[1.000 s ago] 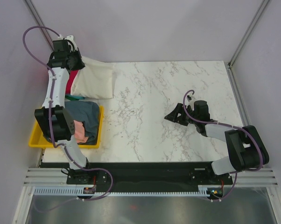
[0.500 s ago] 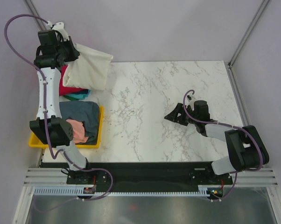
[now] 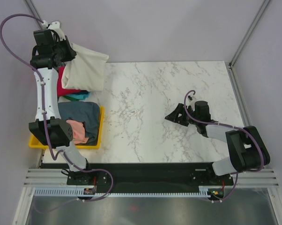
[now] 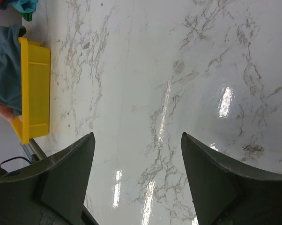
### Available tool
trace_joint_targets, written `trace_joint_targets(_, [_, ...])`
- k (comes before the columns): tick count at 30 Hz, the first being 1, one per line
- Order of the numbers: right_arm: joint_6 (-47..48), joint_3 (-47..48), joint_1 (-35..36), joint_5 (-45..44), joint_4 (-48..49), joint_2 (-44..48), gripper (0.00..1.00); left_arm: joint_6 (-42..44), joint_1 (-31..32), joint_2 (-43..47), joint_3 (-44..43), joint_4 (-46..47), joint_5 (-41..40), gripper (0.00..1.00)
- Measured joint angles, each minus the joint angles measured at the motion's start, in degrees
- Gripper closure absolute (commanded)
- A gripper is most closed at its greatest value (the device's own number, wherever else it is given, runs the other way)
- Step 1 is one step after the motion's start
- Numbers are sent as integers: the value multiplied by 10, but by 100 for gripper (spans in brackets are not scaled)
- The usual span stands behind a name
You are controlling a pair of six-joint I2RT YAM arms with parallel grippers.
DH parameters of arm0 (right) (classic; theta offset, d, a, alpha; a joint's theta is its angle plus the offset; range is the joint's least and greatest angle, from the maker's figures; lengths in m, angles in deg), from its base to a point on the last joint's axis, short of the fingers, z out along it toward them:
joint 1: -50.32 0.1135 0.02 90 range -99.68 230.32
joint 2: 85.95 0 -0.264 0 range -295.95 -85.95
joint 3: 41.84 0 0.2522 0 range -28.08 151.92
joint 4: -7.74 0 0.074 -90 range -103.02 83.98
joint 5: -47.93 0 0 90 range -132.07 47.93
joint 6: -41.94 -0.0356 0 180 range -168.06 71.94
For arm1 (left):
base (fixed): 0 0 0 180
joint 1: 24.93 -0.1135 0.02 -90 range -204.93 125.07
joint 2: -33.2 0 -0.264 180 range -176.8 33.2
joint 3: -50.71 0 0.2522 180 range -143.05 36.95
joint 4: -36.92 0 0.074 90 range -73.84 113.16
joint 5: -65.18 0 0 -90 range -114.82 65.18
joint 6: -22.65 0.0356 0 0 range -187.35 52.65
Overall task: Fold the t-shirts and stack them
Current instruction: Neatly place the folded tshirt to the corner
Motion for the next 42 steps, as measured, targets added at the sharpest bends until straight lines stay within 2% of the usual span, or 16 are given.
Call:
trace_joint_targets(8, [-4, 0, 0, 0, 4, 0, 19, 8, -11, -25, -18, -3, 12, 98])
trace_joint_targets(20, [-5, -2, 0, 0, 8, 0, 19, 11, -53, -122, -71, -19, 46, 98])
trace_joint_targets(28, [-9, -7, 0, 0, 9, 0, 19, 14, -76, -171, -133, -24, 60, 98])
trace_joint_targets(35, [-10, -9, 0, 0, 9, 0, 19, 24, -88, -253, -196, -22, 60, 98])
trace_joint_targets(42, [-12, -9, 0, -1, 9, 0, 19, 24, -136, -349, -267, -11, 60, 98])
